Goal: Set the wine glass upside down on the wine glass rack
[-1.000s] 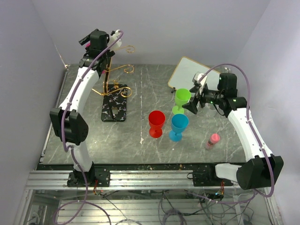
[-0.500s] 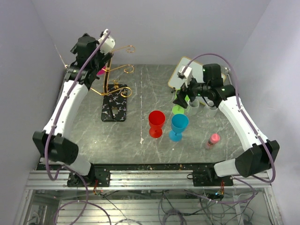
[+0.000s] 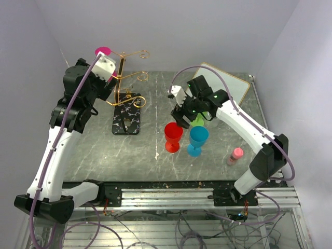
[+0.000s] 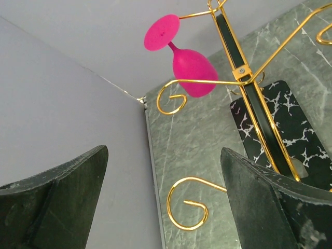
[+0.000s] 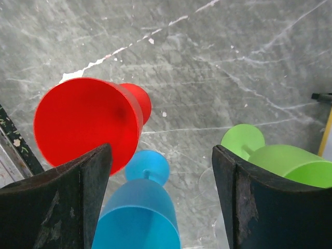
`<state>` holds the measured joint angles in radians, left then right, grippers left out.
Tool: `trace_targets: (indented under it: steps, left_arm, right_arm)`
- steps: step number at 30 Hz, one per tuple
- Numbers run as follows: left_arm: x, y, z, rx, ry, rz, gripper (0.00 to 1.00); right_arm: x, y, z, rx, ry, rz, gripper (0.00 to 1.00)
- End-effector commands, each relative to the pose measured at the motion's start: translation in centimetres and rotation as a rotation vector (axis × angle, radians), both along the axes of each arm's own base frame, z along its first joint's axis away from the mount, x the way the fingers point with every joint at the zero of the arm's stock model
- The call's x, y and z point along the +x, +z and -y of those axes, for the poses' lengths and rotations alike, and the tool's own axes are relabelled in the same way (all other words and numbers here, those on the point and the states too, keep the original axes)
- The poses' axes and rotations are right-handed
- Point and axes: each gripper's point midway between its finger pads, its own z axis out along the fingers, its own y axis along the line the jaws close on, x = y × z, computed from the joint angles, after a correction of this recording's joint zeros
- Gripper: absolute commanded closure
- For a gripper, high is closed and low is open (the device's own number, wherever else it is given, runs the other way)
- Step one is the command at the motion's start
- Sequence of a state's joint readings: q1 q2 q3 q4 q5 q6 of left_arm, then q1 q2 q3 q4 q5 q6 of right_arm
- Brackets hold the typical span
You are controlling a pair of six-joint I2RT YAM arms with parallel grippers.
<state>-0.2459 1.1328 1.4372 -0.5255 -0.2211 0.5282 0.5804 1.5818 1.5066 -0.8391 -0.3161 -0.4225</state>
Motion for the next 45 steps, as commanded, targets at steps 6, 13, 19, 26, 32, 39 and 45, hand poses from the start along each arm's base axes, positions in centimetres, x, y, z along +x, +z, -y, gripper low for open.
trace_targets:
  steps: [6,13,19,26,32,39,45]
  left_arm:
    - [-0.6,-1.7,0.5,-0.018,-0.033,-0.041,0.00]
    - [-0.3,-2.2,0.6,-0.017,-0.035,-0.053,0.00]
    - [0.0,-2.2,0.7,-0.020,-0.034,-0.056,0.00]
    - [0.2,-2.3,0.8,-0.021,-0.035,-0.062,0.00]
    - [0.3,-2.7,1.2,-0.054,-0.048,-0.073,0.00]
    - [0.4,-2.1,1.9,-0.112,-0.081,-0.070,0.01]
    - [0.7,-1.1,3.8,-0.205,-0.153,-0.069,0.00]
  right_arm:
    - [-0.4,-2.0,-1.3,-0.090,-0.009,-0.060,0.32]
    - [-1.3,-3.1,-2.1,-0.107,0.028,-0.094,0.52]
    - [-1.8,-3.5,-2.6,-0.108,0.056,-0.109,0.62]
    - [-1.7,-3.3,-3.0,-0.100,0.071,-0.103,0.76]
    - [-1.1,-2.1,-3.5,-0.085,0.101,-0.067,0.99]
    - [-1.0,1.9,-4.1,-0.023,0.198,0.029,1.00]
    - [-0.1,6.7,-2.7,0.052,0.188,0.139,1.00]
